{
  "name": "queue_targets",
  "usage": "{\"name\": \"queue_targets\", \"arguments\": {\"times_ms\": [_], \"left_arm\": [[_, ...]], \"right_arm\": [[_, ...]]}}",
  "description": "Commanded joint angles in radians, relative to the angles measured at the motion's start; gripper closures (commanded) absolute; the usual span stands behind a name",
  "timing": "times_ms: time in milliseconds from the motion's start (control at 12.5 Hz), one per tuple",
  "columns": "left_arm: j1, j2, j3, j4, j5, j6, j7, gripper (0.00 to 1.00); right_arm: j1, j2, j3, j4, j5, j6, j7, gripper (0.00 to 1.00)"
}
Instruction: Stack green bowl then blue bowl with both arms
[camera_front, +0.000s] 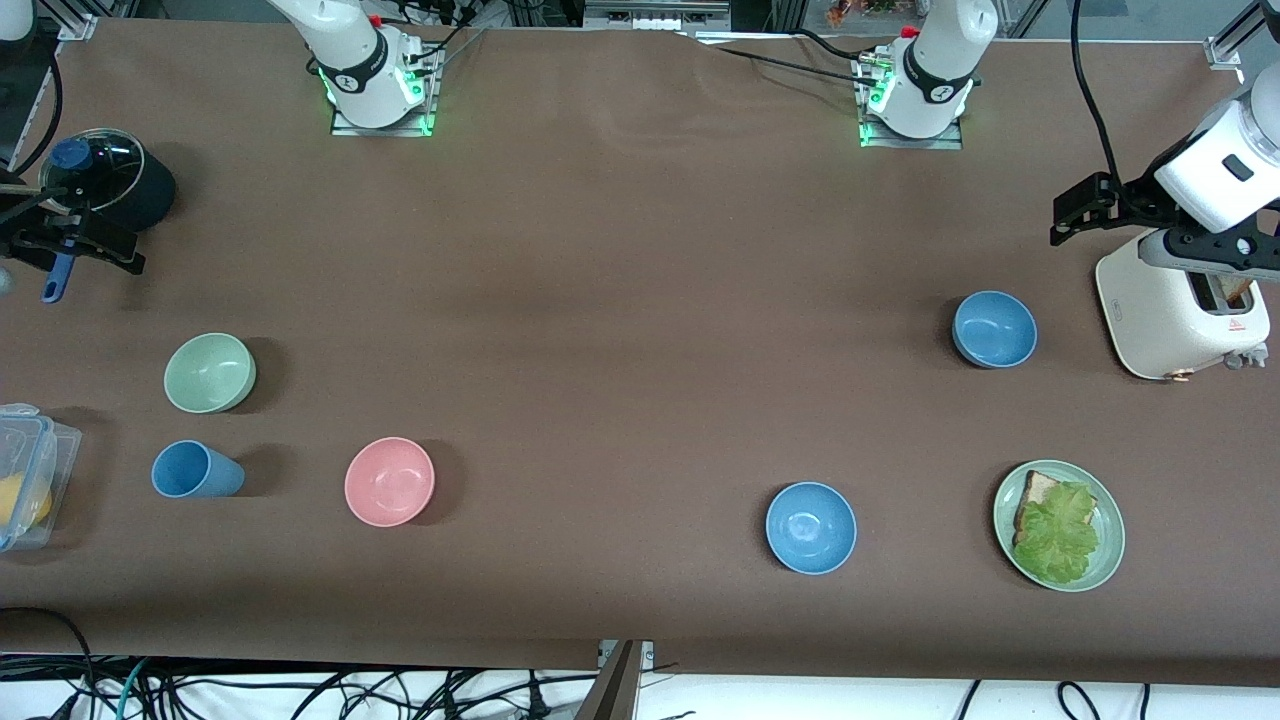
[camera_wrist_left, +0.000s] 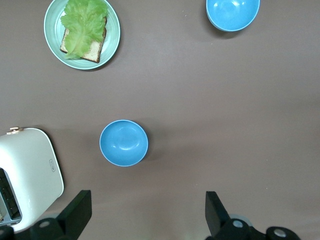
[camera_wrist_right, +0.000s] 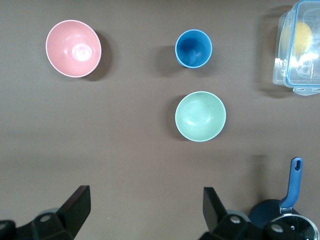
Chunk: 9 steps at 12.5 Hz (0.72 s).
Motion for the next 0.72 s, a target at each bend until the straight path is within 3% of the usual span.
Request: {"name": "queue_targets", "arguments": {"times_ms": [0,641], "left_arm": [[-0.003,0.010,-0.007,0.028,0.001,-0.019,-0.005,0.00],[0.006,0.010,0.003,0.026,0.001,-0.019,0.006,0.00]], "right_arm": [[-0.014,0.007,0.007,0.019,0.009,-0.002,-0.017,0.01],[-0.014,0.007,0.007,0.019,0.009,-0.002,-0.015,0.01]]}}
